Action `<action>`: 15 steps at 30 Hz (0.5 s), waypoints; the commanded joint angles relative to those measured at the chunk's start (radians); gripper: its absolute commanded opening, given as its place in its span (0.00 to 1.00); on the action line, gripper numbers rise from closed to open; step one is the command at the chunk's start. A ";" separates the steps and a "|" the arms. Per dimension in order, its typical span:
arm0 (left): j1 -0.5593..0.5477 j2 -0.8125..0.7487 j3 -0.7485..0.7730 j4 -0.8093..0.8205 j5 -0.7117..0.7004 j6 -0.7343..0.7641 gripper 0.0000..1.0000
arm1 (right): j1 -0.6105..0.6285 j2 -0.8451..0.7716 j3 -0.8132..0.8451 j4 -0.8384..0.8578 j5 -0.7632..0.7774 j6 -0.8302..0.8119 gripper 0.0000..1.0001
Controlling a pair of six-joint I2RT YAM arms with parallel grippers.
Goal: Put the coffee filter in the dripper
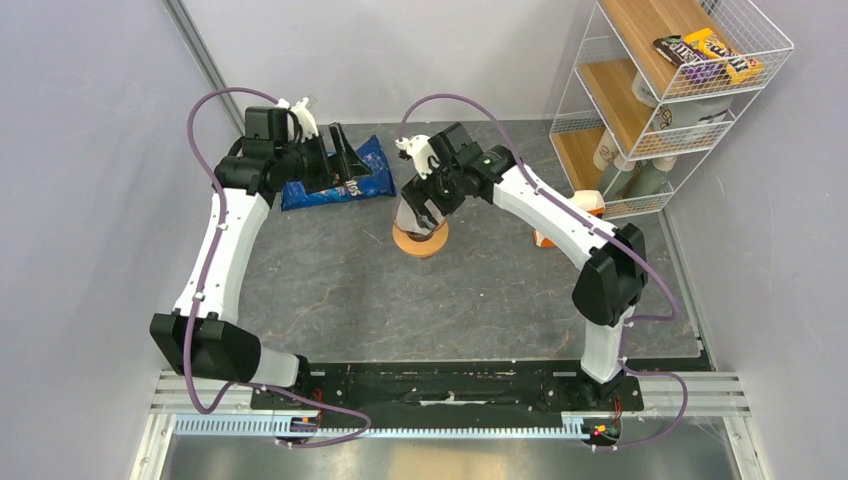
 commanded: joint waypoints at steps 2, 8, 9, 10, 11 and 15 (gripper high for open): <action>0.006 -0.038 -0.001 0.041 0.029 -0.029 0.90 | 0.016 0.047 0.056 -0.011 0.060 -0.037 0.97; 0.007 -0.039 -0.006 0.044 0.031 -0.026 0.90 | 0.022 0.093 0.105 -0.081 0.090 -0.073 0.97; 0.007 -0.038 -0.005 0.044 0.031 -0.025 0.90 | 0.024 0.097 0.107 -0.087 0.097 -0.081 0.97; 0.008 -0.036 -0.004 0.044 0.031 -0.025 0.90 | 0.025 0.104 0.112 -0.100 0.102 -0.091 0.97; 0.009 -0.036 -0.003 0.044 0.032 -0.026 0.90 | 0.026 0.110 0.118 -0.113 0.105 -0.099 0.97; 0.010 -0.036 -0.003 0.051 0.034 -0.025 0.91 | 0.029 0.127 0.139 -0.150 0.120 -0.123 0.97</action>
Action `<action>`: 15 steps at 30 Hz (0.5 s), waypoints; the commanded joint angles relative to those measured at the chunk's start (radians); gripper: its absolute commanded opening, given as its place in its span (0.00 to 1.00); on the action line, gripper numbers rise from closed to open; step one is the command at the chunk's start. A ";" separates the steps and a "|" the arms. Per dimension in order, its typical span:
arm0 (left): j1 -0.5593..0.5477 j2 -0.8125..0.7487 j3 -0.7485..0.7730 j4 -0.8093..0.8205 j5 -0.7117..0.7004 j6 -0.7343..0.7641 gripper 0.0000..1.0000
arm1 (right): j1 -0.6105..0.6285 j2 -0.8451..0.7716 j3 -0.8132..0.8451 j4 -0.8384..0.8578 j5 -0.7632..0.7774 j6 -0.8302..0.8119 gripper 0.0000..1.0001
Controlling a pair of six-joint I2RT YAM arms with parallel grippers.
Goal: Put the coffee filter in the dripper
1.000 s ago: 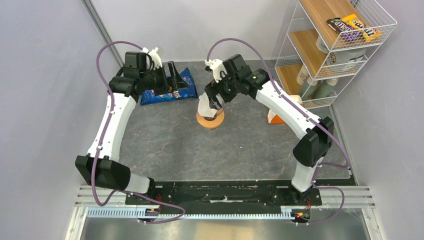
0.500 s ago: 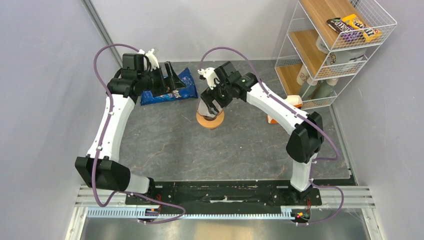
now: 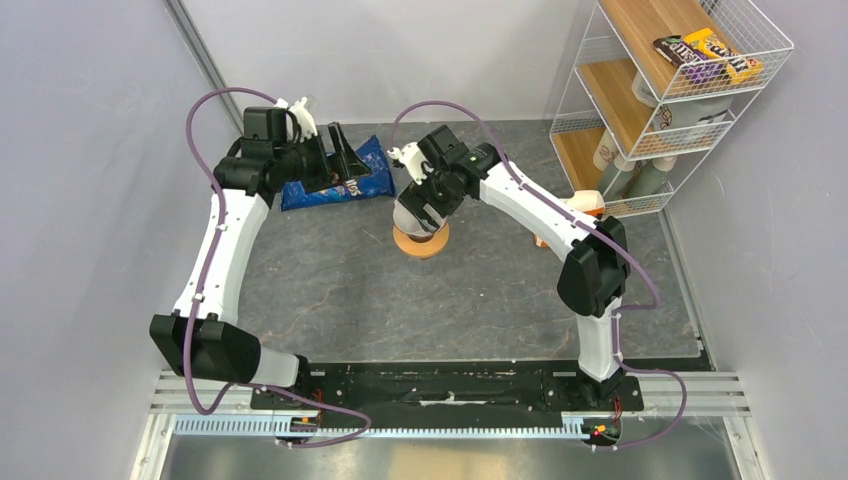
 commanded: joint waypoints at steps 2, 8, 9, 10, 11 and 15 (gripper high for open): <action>0.007 -0.030 0.000 0.050 0.036 -0.023 0.90 | 0.011 0.025 0.052 -0.056 0.042 -0.053 0.97; 0.009 -0.027 -0.002 0.055 0.039 -0.020 0.90 | 0.014 0.035 0.034 -0.041 0.052 -0.056 0.97; 0.009 -0.025 -0.003 0.055 0.040 -0.020 0.90 | 0.015 0.035 0.029 -0.035 0.056 -0.057 0.97; 0.010 -0.025 -0.003 0.055 0.041 -0.019 0.90 | 0.015 0.037 0.025 -0.032 0.057 -0.057 0.97; 0.010 -0.024 -0.003 0.058 0.042 -0.018 0.90 | 0.015 0.039 0.025 -0.032 0.057 -0.058 0.97; 0.012 -0.020 -0.003 0.060 0.045 -0.018 0.90 | 0.018 0.048 0.034 -0.028 0.057 -0.060 0.97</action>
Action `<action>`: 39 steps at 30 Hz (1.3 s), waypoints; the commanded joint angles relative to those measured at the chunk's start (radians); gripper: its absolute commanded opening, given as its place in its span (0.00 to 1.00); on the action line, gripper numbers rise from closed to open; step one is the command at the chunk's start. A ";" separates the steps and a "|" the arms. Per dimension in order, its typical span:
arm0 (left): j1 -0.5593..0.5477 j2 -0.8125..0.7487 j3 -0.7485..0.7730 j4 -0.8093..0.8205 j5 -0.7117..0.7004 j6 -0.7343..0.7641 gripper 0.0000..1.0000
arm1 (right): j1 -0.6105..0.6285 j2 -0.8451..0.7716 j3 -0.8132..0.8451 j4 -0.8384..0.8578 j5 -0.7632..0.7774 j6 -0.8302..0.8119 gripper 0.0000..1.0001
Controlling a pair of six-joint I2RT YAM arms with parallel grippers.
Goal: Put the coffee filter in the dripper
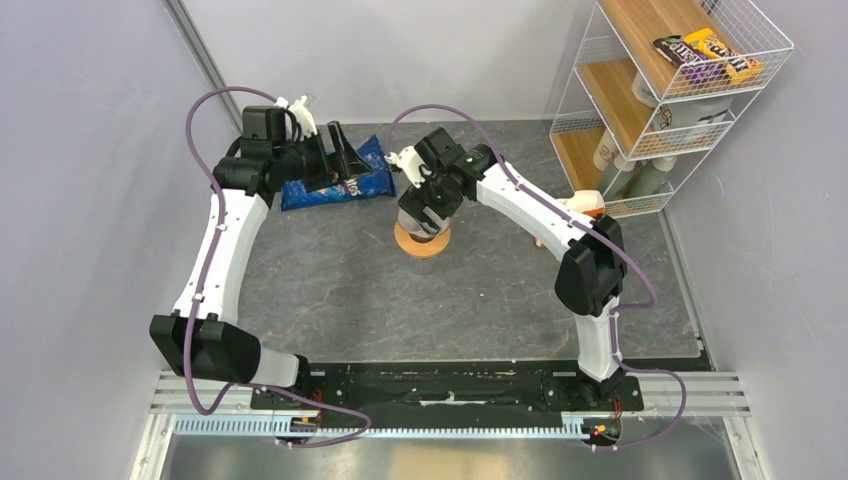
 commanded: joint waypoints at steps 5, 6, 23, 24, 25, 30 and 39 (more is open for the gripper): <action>0.010 -0.020 -0.005 0.043 0.029 -0.013 0.90 | 0.016 0.050 0.045 -0.029 0.024 -0.031 0.97; 0.011 -0.021 -0.008 0.043 0.030 -0.010 0.91 | 0.018 0.055 0.053 -0.038 0.025 -0.035 0.97; 0.014 -0.022 -0.019 0.063 0.048 -0.010 0.91 | 0.041 0.087 0.189 -0.167 0.060 -0.074 0.97; 0.015 -0.022 -0.020 0.065 0.050 -0.010 0.91 | 0.043 0.087 0.203 -0.173 0.061 -0.074 0.97; 0.015 -0.023 -0.020 0.067 0.049 -0.011 0.91 | 0.044 0.090 0.218 -0.178 0.060 -0.074 0.97; 0.015 -0.018 -0.016 0.077 0.058 -0.011 0.91 | 0.048 0.098 0.228 -0.184 0.069 -0.072 0.97; 0.017 -0.017 -0.020 0.086 0.066 -0.015 0.91 | 0.049 0.085 0.288 -0.219 0.066 -0.069 0.97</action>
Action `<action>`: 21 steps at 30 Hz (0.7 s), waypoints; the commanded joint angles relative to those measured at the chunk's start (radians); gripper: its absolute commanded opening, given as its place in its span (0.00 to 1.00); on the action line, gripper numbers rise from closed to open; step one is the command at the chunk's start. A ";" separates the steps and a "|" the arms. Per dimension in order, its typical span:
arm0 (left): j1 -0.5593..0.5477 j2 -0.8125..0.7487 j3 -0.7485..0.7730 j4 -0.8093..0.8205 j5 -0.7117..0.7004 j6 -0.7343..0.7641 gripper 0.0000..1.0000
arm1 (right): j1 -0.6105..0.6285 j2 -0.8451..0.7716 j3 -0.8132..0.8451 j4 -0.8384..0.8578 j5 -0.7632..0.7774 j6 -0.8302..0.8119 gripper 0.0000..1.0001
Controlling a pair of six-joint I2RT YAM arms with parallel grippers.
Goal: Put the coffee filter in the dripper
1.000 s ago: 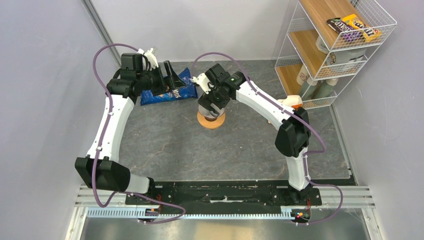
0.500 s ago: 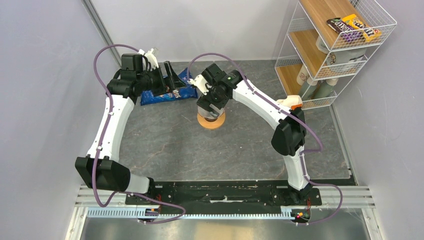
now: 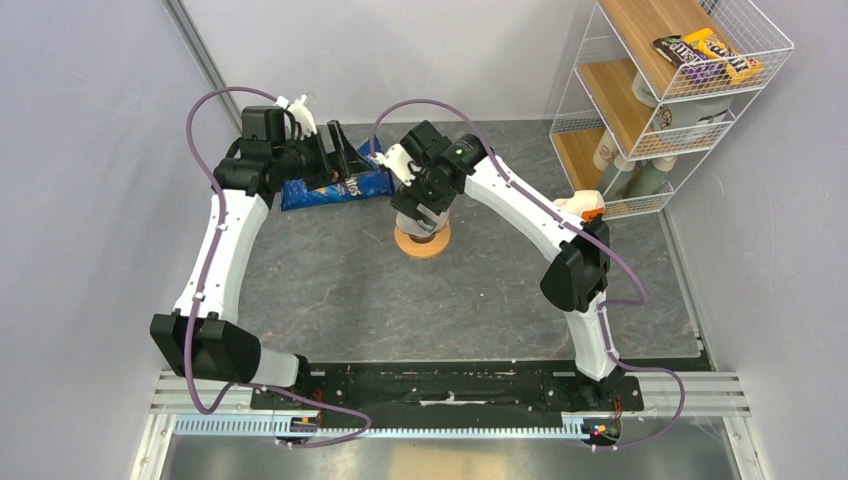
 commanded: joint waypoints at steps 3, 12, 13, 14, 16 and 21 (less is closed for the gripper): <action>0.007 -0.016 -0.003 0.049 0.036 -0.015 0.90 | 0.005 -0.003 0.083 -0.044 0.005 -0.008 0.97; 0.007 -0.022 -0.002 0.051 0.038 -0.018 0.91 | 0.005 -0.010 0.160 -0.077 0.016 -0.008 0.97; 0.007 -0.025 -0.001 0.050 0.035 -0.017 0.91 | 0.005 -0.016 0.176 -0.086 0.020 -0.010 0.97; 0.007 -0.027 0.000 0.048 0.035 -0.014 0.91 | 0.006 -0.025 0.191 -0.095 0.023 -0.012 0.97; 0.006 -0.032 0.004 0.038 0.030 -0.008 0.91 | 0.002 -0.054 0.211 -0.114 0.027 -0.013 0.97; 0.008 -0.047 0.002 0.021 0.021 0.001 0.91 | -0.019 -0.173 0.202 -0.114 -0.021 -0.004 0.97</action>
